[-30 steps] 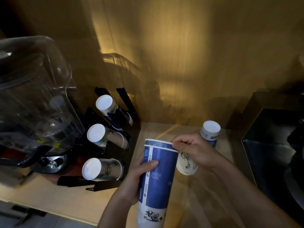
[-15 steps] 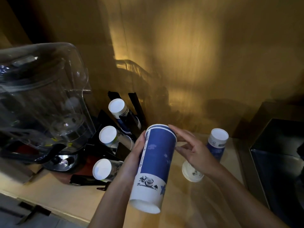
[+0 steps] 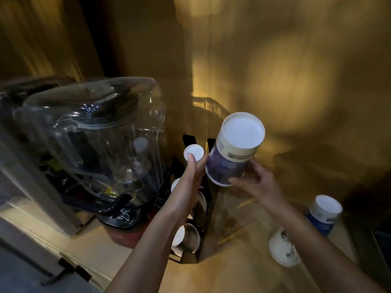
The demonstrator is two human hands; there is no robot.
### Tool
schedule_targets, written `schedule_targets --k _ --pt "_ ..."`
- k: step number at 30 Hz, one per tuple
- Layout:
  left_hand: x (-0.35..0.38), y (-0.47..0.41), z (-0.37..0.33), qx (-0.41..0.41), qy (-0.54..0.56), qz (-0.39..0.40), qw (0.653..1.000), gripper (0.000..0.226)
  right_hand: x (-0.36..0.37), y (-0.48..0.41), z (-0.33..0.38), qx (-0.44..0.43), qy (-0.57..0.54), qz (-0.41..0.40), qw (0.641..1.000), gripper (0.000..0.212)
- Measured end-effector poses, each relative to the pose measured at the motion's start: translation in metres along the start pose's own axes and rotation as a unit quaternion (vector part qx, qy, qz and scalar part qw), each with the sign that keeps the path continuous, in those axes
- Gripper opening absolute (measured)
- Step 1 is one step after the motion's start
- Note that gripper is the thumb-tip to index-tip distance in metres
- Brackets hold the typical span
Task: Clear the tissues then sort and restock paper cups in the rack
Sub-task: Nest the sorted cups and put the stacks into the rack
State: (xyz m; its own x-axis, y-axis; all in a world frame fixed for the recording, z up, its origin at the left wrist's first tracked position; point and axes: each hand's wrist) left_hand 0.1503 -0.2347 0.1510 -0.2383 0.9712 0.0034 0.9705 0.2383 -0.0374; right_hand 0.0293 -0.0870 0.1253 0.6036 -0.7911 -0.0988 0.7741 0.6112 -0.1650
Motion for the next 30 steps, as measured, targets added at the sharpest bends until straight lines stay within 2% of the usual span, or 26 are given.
schedule_targets --k 3,5,7,13,17,19,21,24,27,30 --pt "-0.018 -0.008 -0.014 0.026 -0.022 -0.017 0.999 0.076 0.016 -0.021 0.01 0.001 0.002 -0.007 1.0 0.086" --pt "-0.029 -0.015 -0.023 0.044 -0.016 -0.028 0.999 0.067 0.026 -0.033 0.017 -0.002 0.02 -0.012 1.0 0.086" --pt "-0.039 -0.02 -0.029 0.044 0.004 -0.038 0.998 0.055 0.036 -0.046 0.016 -0.006 0.039 -0.019 0.999 0.078" --pt "-0.063 -0.042 -0.017 0.066 0.023 -0.067 0.995 0.041 0.052 -0.075 0.015 0.012 0.089 -0.008 0.996 0.058" --pt "-0.073 -0.057 -0.007 0.05 0.041 -0.09 0.994 0.043 0.058 -0.086 0.012 0.038 0.119 -0.003 0.992 0.084" --pt "-0.074 -0.065 -0.003 0.049 0.045 -0.092 0.994 0.047 0.058 -0.09 0.013 0.039 0.165 0.013 0.985 0.08" --pt "-0.072 -0.071 0.001 0.062 0.038 -0.102 0.992 0.039 0.057 -0.096 0.01 0.04 0.231 0.036 0.971 0.083" --pt "-0.071 -0.074 0.009 0.062 -0.027 -0.125 0.99 0.027 0.06 -0.097 0.003 0.052 0.275 0.053 0.959 0.078" --pt "-0.075 -0.074 0.022 0.081 -0.16 -0.118 0.977 0.035 0.065 -0.093 0.0 0.033 0.282 0.038 0.958 0.061" --pt "-0.075 -0.074 0.033 0.113 -0.302 -0.115 0.939 0.046 0.066 -0.093 -0.004 0.04 0.277 0.04 0.959 0.056"
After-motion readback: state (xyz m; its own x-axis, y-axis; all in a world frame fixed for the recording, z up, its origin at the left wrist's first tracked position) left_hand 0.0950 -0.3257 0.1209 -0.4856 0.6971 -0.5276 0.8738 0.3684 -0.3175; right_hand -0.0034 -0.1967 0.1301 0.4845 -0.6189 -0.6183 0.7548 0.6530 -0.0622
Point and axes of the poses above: each hand's wrist, its own y-axis away from the middle knuckle, its own x-axis out of the palm, z = x × y, and after that the axes turned 6 degrees about x, right-handed
